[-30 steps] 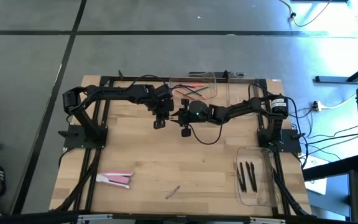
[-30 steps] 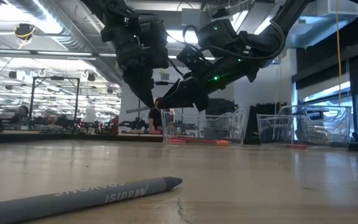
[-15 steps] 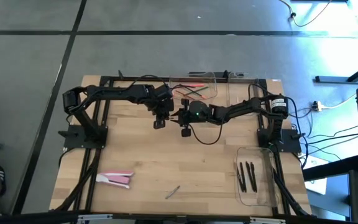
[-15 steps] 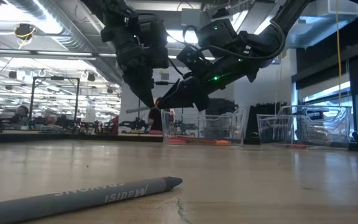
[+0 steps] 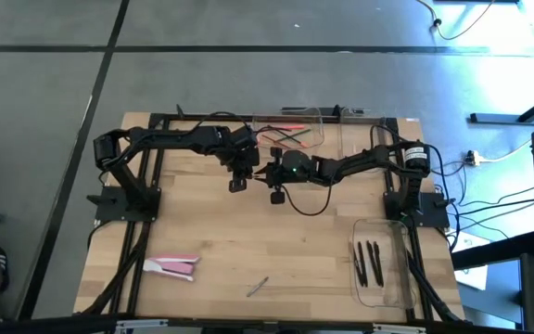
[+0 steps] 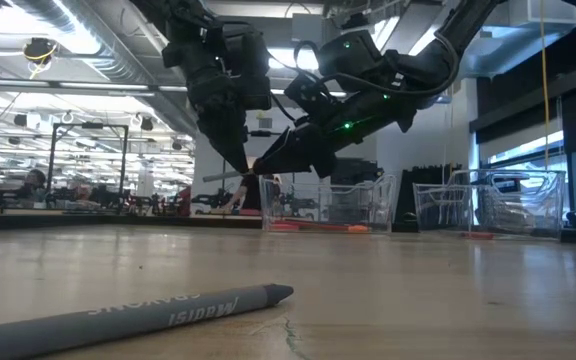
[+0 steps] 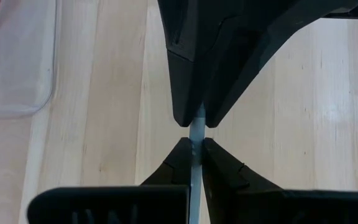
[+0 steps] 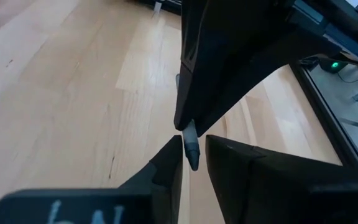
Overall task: Sort crayons/erasers/pens/pencils in bins
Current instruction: Put the top gray crayon into the top right transparent bin
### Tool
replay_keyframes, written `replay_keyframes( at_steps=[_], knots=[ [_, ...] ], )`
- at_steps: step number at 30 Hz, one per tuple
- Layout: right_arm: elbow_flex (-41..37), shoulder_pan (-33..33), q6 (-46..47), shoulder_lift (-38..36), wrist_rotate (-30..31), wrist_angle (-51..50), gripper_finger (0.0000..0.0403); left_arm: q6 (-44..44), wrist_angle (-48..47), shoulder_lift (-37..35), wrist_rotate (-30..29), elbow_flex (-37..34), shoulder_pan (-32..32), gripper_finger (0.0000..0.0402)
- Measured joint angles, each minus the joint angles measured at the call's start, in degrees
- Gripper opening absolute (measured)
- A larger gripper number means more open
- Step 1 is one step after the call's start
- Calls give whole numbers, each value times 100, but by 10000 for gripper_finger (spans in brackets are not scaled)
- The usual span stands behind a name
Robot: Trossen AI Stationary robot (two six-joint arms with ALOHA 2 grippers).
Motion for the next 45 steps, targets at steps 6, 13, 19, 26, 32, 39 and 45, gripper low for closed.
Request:
replay_keyframes(
  at_steps=[6,13,19,26,32,39,45],
  knots=[
    [0,0,78,0,0,-47,73,0,0,0,0,0,0,11],
    [0,0,76,0,2,-50,73,0,0,0,-2,0,1,11],
    [0,0,72,0,2,-50,57,0,0,0,-4,0,0,11],
    [0,0,70,0,2,-48,41,2,0,0,-13,0,0,11],
    [0,0,70,0,13,-50,40,3,14,0,-145,0,-3,13],
    [0,-2,70,0,25,-48,40,7,70,0,-366,0,-37,37],
    [0,4,69,0,-4,-48,40,17,87,0,-403,0,-120,66]
  ],
)
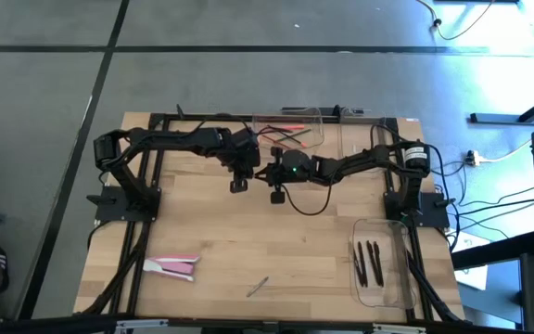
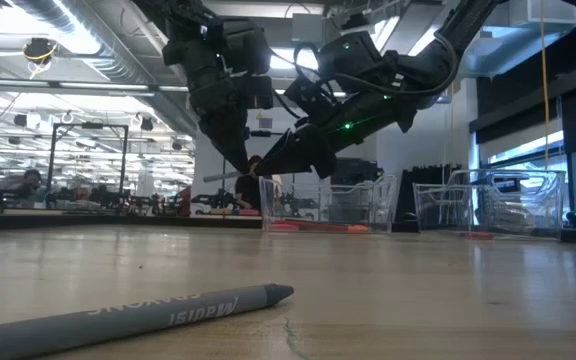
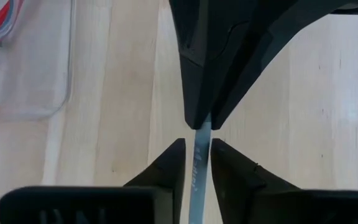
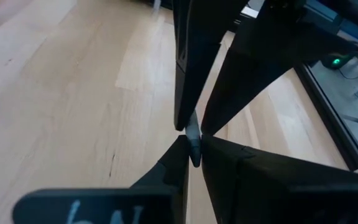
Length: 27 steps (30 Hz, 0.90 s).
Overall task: Sort crayons/erasers/pens/pencils in bins
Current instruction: Put the top gray crayon into the top right transparent bin
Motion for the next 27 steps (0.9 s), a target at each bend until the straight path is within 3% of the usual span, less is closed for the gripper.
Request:
replay_keyframes(
  at_steps=[7,15,27],
  knots=[
    [0,0,0,0,4,2,39,0,1,2,-100,0,-2,88],
    [0,-2,45,-13,192,-28,39,-46,-12,-64,-351,-2,10,87],
    [-1,-15,608,-64,198,-164,39,-55,-434,-1033,-703,-4,4,90]
  ],
)
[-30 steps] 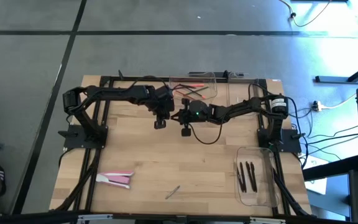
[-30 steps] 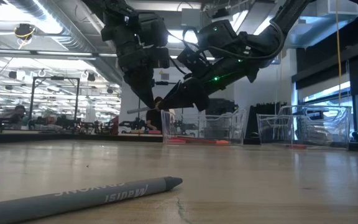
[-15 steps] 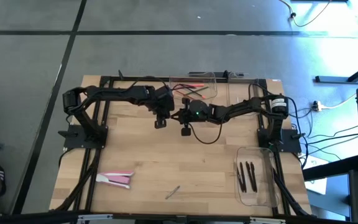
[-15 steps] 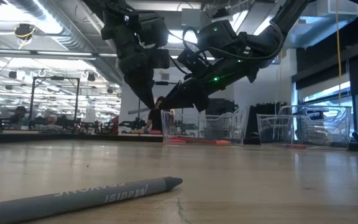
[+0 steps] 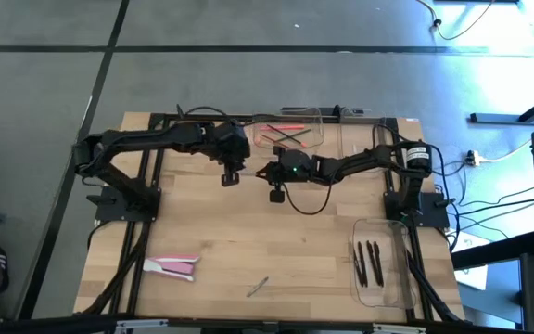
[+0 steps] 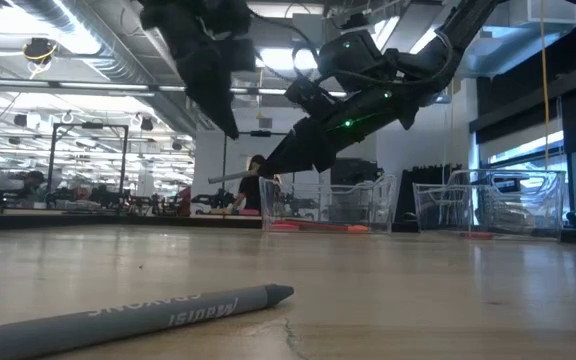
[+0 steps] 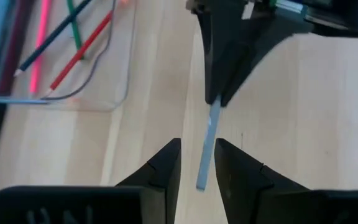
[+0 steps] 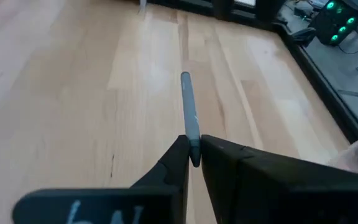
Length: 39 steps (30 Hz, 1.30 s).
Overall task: Sort crayons/erasers/pens/pencils in bins
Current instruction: Put the top gray crayon into the top right transparent bin
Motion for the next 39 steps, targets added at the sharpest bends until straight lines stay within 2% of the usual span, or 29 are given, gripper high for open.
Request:
replay_keyframes(
  at_steps=[4,7,13,21,26,28,33,37,39],
  knots=[
    [-1,3,149,-271,181,-296,39,-8,-203,-310,-3,2,-2,90],
    [-1,50,187,-660,753,-837,39,-127,-333,-484,-4,0,-2,90],
    [1,212,847,-1708,1895,-2164,39,-142,-531,-671,-4,0,-7,89],
    [3,348,2659,-3080,3810,-4220,39,-104,-560,-710,-10,0,-7,89],
    [3,231,4398,-3490,4791,-5527,39,-101,-525,-709,-96,0,-4,87],
    [3,116,5102,-3548,4948,-6150,39,-101,-500,-709,-149,0,-1,87],
    [3,-285,6443,-3504,4905,-7520,39,-98,-353,-709,-151,0,-5,89],
    [1,-564,6994,-3482,4886,-8215,39,-94,-334,-709,-151,0,-4,87],
    [1,-716,7136,-3481,4656,-8376,39,-94,-333,-709,-151,0,-4,88]
  ],
)
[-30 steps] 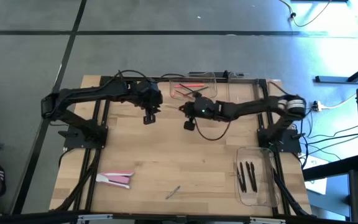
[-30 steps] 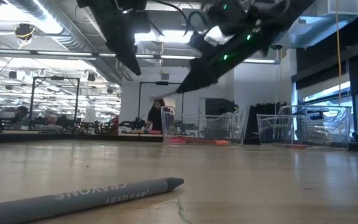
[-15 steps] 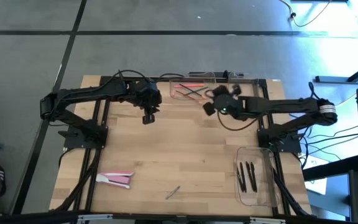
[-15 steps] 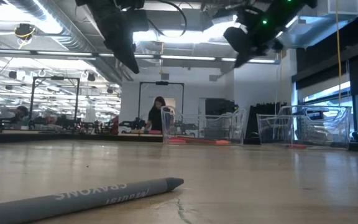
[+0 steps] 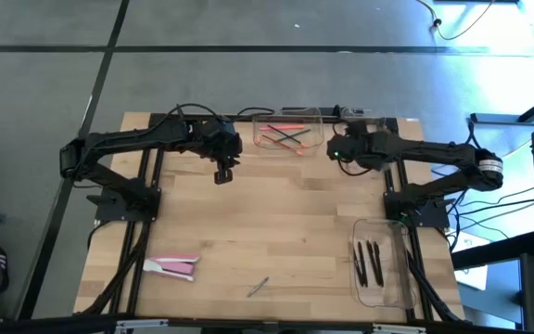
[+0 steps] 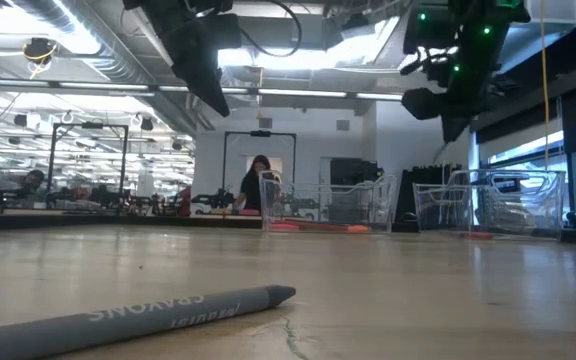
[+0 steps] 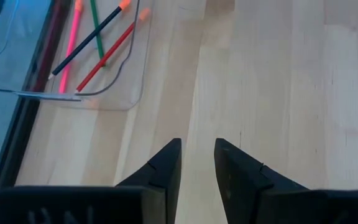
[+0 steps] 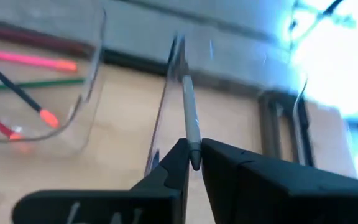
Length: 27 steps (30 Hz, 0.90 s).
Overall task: Sort crayons/erasers/pens/pencils in bins
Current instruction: Put the top gray crayon into the top right transparent bin
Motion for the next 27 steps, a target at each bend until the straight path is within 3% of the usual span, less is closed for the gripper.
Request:
replay_keyframes(
  at_steps=[4,16,27],
  knots=[
    [0,-368,86,40,-695,-228,39,2,0,0,0,0,0,88],
    [0,-1151,-220,911,-1497,-358,39,131,0,2,2,0,0,87],
    [-4,-1212,-412,1924,-1520,-63,39,146,0,2,2,0,0,87]
  ],
)
